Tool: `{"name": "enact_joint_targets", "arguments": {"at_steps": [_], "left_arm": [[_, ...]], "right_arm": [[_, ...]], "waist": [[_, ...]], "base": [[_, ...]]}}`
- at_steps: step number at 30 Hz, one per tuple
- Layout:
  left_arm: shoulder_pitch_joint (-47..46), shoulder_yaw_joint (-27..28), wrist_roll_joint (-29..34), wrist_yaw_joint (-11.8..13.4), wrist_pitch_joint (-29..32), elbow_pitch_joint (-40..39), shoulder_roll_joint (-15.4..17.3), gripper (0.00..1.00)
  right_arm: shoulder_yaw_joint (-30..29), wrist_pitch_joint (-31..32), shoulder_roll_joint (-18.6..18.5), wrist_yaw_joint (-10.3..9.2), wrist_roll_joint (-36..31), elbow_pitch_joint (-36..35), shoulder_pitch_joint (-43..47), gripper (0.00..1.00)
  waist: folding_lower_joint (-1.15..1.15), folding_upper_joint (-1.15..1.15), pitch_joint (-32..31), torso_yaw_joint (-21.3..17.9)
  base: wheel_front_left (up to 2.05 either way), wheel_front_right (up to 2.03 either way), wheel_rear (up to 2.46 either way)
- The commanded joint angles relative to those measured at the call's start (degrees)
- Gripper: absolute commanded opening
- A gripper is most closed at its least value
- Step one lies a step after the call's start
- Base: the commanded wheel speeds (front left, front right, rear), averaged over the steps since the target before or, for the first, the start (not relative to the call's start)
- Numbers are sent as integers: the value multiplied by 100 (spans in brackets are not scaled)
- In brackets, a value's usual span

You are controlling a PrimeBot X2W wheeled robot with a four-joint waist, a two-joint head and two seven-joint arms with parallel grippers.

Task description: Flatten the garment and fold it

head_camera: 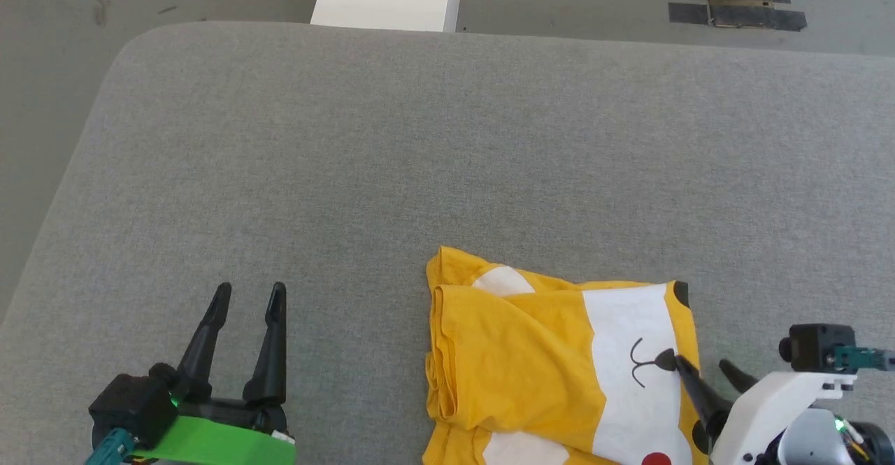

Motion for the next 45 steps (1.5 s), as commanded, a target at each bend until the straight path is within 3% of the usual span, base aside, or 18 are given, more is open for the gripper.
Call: {"name": "enact_joint_targets", "arguments": {"at_steps": [1,8,9,10,19,26,34,38,39,45], "left_arm": [[-86,17,23,-19,13,-35,79,100],[-119,13,15,-16,39,-51,143,100],[-117,11,12,-15,39,-50,146,100],[-115,7,10,-13,39,-47,148,100],[-106,36,115,50,-6,-163,146,100],[-20,12,264,100,-25,-268,186,100],[64,-72,330,151,38,-348,220,100],[84,-85,346,183,71,-421,245,100],[73,-69,357,201,98,-497,287,100],[-53,-13,386,208,163,-692,411,100]], "right_arm": [[45,-14,7,-8,28,134,13,100],[472,30,7,-8,326,697,-111,100],[496,34,7,-8,339,739,-128,75],[517,30,7,-8,329,783,-155,0],[562,-410,7,-8,301,803,-434,0],[714,-709,7,-8,102,877,-815,0],[707,-510,-11,-8,-419,862,-1375,0],[703,-356,-194,-8,-550,805,-1627,0],[745,-239,-454,-8,-630,745,-1852,0],[728,-124,-1037,-8,-741,700,-2479,0]], "waist": [[0,0,15,42],[0,0,22,165],[0,0,19,172],[0,0,13,179],[0,0,-145,22],[0,0,-299,-385],[0,0,-431,-985],[0,0,-417,-1317],[0,0,-336,-1569],[0,0,34,-1933]], "base": [[0,0,0],[0,0,0],[0,0,0],[0,0,0],[0,0,0],[0,0,0],[0,0,0],[0,0,0],[0,0,0],[0,0,0]]}}
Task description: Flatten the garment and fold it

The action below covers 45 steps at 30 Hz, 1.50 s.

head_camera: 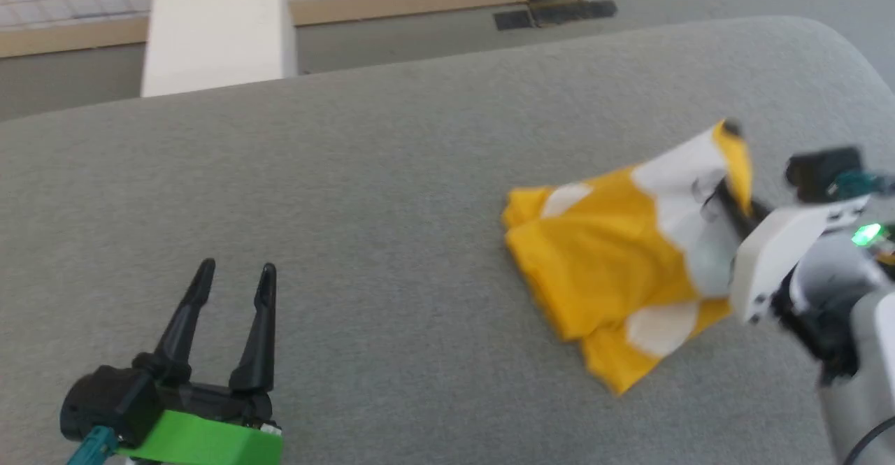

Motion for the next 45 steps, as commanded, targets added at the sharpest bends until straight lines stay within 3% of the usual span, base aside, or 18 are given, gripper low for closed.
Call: {"name": "enact_joint_targets", "arguments": {"at_steps": [1,18,22,32,33,34,36,37,39,45], "left_arm": [[-94,31,54,6,11,-56,81,100],[-1006,481,302,-58,203,-1088,774,100],[-1089,559,325,-60,224,-1222,875,100],[-1379,636,310,-51,114,-1459,914,100],[-1394,650,309,-47,99,-1470,917,100],[-1403,661,308,-41,86,-1474,915,100],[-1405,678,308,-22,71,-1454,910,100],[-1400,690,328,1,66,-1430,909,100],[-1384,705,339,54,56,-1377,880,100],[-1363,701,297,124,-58,-1257,721,100]], "right_arm": [[-30,29,-100,-8,-83,-46,-212,0],[-972,-133,-1756,-8,-1048,342,-1640,0],[-1240,-271,-1940,-8,-1253,656,-1814,0],[-1684,-652,-1773,-8,-1777,1215,-2079,0],[-1708,-691,-1765,-8,-1845,1262,-2094,44],[-1731,-704,-1755,-8,-1896,1303,-2108,51],[-1776,-698,-1730,-8,-1974,1407,-2134,80],[-1797,-705,-1727,-8,-1997,1461,-2141,90],[-1847,-734,-1733,-8,-2030,1552,-2145,100],[-1973,-904,-1793,-8,-2093,1765,-2124,100]], "waist": [[0,0,366,-299],[0,0,2370,-246],[0,0,2692,-246],[0,0,3095,-265],[0,0,3100,-262],[0,0,3099,-258],[0,0,3080,-249],[0,0,3060,-240],[0,0,3012,-226],[0,0,2749,-168]], "base": [[0,0,0],[0,0,0],[0,0,0],[0,0,0],[0,0,0],[0,0,0],[0,0,0],[0,0,0],[0,0,0],[0,0,0]]}}
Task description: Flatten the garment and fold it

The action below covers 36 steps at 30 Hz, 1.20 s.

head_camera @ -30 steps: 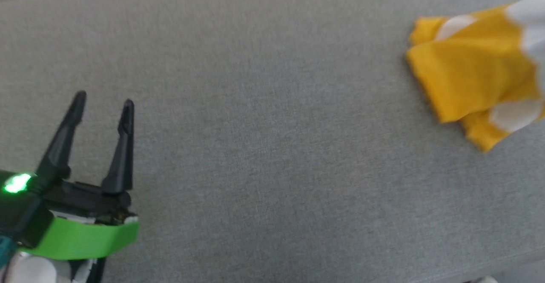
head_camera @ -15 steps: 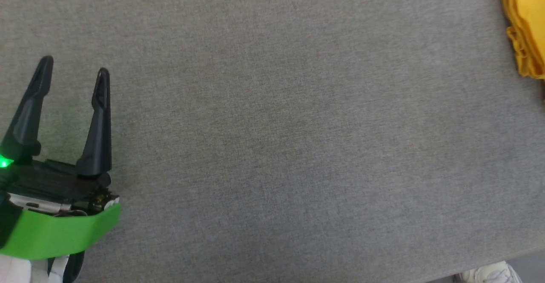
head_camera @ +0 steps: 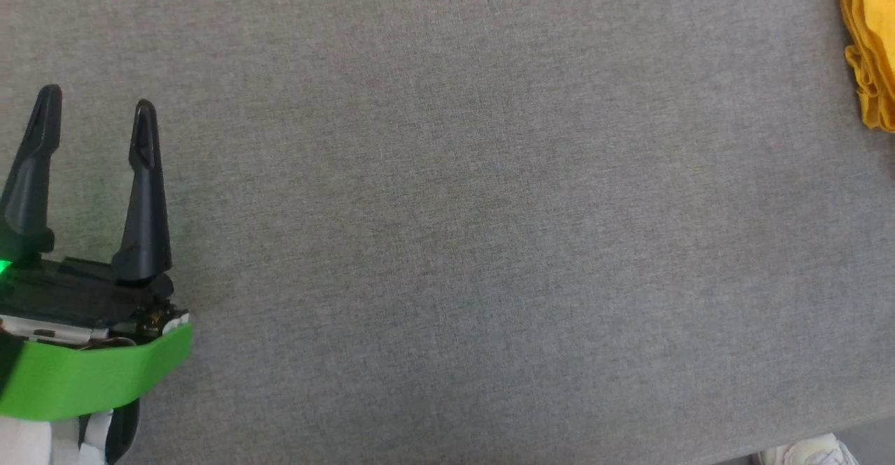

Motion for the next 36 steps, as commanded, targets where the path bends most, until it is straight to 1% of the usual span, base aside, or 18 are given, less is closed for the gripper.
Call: {"name": "enact_joint_targets", "arguments": {"at_steps": [1,5,9,11,14,19,20,22,26,28,32,36], "left_arm": [[-42,-12,-9,41,-63,35,-46,100],[20,-71,-35,46,-132,186,-195,100],[152,-140,-9,53,-174,402,-335,100],[228,-156,-29,71,-186,525,-416,100],[385,-136,-61,139,-201,740,-574,100],[631,-189,-86,145,-214,1071,-792,100],[716,-232,-76,134,-216,1183,-869,100],[791,-269,-70,119,-218,1274,-936,100],[929,-323,26,176,-219,1461,-1026,100],[973,-330,100,245,-220,1542,-1077,100],[1086,-399,174,289,-220,1730,-1144,100],[1129,-463,273,339,-220,1954,-1135,100]], "right_arm": [[-11,-52,-27,-9,-13,37,-44,100],[50,-206,-64,-9,45,117,36,100],[194,-420,20,-9,175,64,227,100],[231,-558,123,-9,265,-3,327,100],[381,-774,393,-9,453,-161,585,100],[762,-1188,905,-9,664,-459,1113,100],[879,-1359,1150,-9,742,-584,1318,100],[957,-1525,1400,-9,771,-756,1510,100],[1054,-1846,1937,-9,689,-1246,1941,100],[1055,-2028,2188,-9,613,-1528,2152,100],[1035,-2359,2529,-9,493,-1987,2590,100],[1055,-2604,2721,-9,411,-2255,3033,100]], "waist": [[-1,0,-164,44],[-1,0,-494,115],[-1,0,-905,222],[-1,0,-1112,279],[-1,0,-1479,385],[-1,0,-2066,560],[-1,0,-2300,634],[-1,0,-2511,713],[-1,0,-2871,864],[-1,0,-3020,945],[-1,0,-3240,1124],[-1,0,-3337,1306]], "base": [[0,0,0],[0,0,0],[0,0,0],[0,0,0],[0,0,0],[0,0,0],[0,0,0],[0,0,0],[0,0,0],[0,0,0],[0,0,0],[0,0,0]]}}
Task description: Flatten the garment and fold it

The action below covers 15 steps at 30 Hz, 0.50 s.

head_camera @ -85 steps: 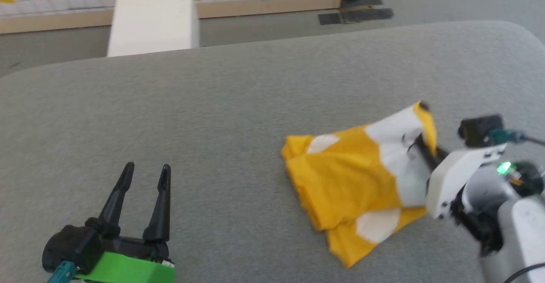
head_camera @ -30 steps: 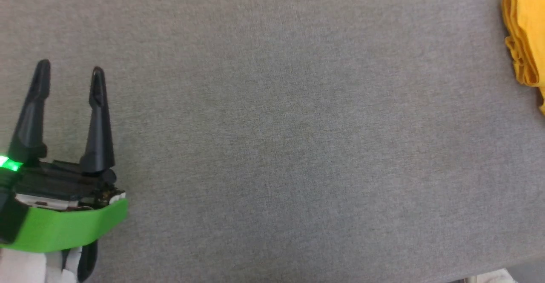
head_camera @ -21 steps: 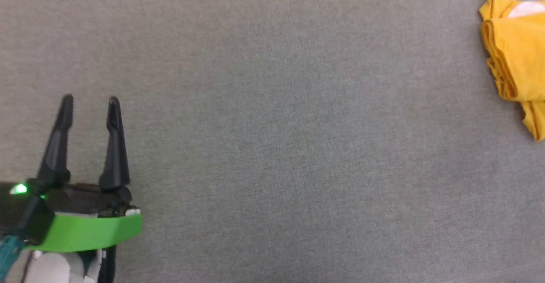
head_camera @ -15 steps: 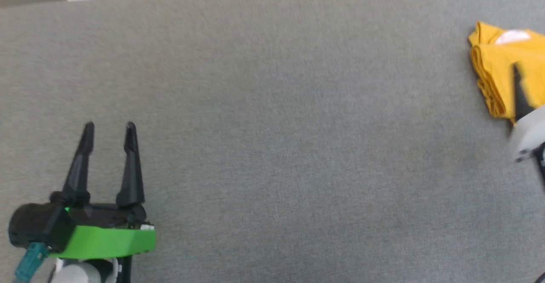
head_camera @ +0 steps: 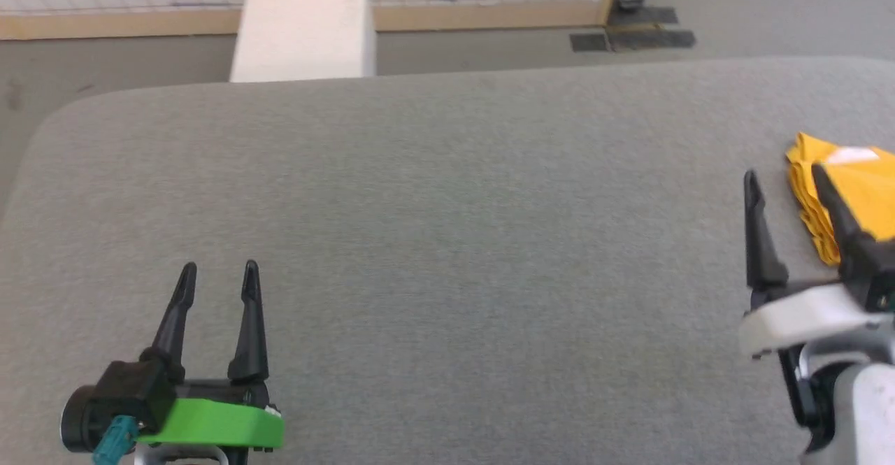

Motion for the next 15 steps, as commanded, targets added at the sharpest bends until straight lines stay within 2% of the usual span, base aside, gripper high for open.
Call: {"name": "enact_joint_targets", "arguments": {"at_steps": [1,7,15], "left_arm": [[59,5,90,46,-26,68,6,100],[100,-51,170,73,-27,264,-86,100],[221,-22,328,-56,-28,395,-266,100]], "right_arm": [[28,-104,60,-9,-61,-68,167,100],[167,-531,114,-9,-86,-124,581,100],[107,-851,117,-9,191,443,876,100]], "waist": [[1,0,-293,343],[1,0,-349,470],[1,0,-411,571]], "base": [[0,0,0],[0,0,0],[0,0,0]]}}
